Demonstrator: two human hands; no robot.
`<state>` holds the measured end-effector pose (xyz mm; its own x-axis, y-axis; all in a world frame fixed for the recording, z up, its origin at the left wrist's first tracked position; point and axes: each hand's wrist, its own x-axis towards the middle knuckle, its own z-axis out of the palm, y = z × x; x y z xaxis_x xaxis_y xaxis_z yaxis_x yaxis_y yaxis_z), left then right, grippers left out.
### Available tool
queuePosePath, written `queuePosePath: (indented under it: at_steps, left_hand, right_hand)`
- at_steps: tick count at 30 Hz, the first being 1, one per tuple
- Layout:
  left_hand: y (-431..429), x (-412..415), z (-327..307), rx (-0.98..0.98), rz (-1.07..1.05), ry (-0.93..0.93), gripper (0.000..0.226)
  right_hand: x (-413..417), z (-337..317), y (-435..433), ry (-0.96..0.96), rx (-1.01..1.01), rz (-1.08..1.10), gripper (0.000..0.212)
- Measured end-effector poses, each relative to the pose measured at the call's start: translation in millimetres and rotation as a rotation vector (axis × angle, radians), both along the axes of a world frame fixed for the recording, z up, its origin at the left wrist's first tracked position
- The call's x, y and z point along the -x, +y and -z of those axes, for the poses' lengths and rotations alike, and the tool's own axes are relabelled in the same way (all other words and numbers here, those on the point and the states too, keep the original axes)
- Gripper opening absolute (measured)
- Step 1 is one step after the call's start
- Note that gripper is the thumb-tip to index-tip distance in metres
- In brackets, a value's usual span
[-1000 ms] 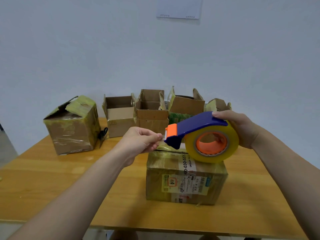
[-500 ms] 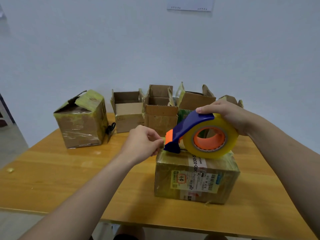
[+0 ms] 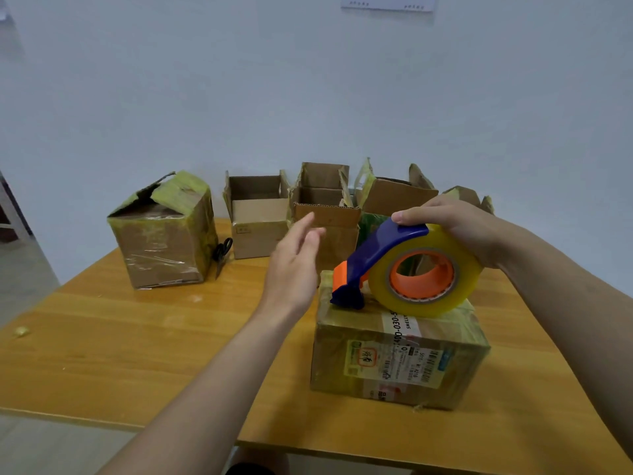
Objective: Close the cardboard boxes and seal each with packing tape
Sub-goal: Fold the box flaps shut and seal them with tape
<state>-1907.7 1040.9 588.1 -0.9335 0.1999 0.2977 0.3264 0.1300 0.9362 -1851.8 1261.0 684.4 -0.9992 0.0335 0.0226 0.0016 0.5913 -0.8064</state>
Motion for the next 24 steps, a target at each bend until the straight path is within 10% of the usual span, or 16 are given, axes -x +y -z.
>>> queuePosePath:
  at_steps: [5,19,24]
  left_hand:
    - [31,-7,12,0.162,0.272,-0.137,0.088]
    - [24,-7,19,0.319,0.288,-0.060,0.092]
    - [23,-4,20,0.386,0.290,-0.073,0.128]
  right_hand:
    - [-1,0,0,-0.035,0.042,0.014,0.057]
    - [-12,1,14,-0.235,0.345,-0.031,0.047]
    - [-14,-5,18,-0.254,0.304,-0.026,0.047]
